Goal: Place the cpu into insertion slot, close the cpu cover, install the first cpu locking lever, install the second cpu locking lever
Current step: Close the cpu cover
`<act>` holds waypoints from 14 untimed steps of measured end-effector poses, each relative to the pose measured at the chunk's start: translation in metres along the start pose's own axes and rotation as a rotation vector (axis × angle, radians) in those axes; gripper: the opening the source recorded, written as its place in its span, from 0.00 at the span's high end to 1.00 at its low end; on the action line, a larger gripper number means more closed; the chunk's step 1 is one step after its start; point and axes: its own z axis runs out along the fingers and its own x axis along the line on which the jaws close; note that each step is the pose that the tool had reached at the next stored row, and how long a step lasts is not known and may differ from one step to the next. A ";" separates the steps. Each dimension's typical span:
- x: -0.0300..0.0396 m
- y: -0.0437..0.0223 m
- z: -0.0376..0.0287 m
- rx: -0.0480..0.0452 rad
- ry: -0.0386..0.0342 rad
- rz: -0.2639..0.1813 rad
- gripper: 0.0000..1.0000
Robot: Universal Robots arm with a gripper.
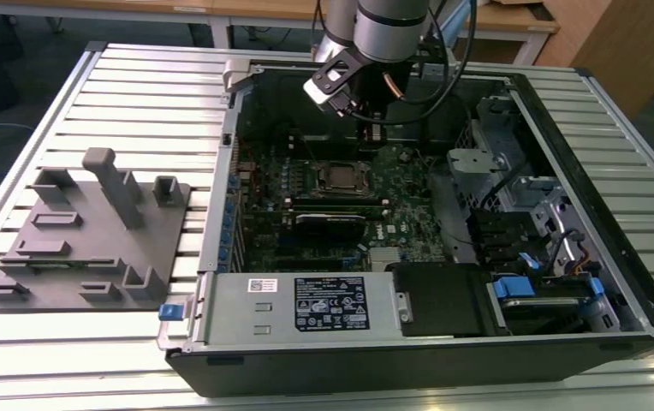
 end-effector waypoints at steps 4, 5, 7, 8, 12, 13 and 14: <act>0.0000 0.0000 0.0000 0.0000 0.0000 0.000 0.90; 0.0000 0.0000 0.0000 0.0000 0.0000 0.000 0.90; 0.0000 0.0001 0.0001 0.0020 0.0000 0.000 0.90; 0.0000 0.0000 0.0001 0.0036 0.0000 0.000 0.90; 0.0000 0.0000 0.0001 0.0135 -0.0002 0.000 0.90; 0.0000 0.0000 0.0001 0.0165 -0.0004 0.000 0.90; 0.0000 0.0000 0.0001 0.0177 -0.0005 0.000 0.90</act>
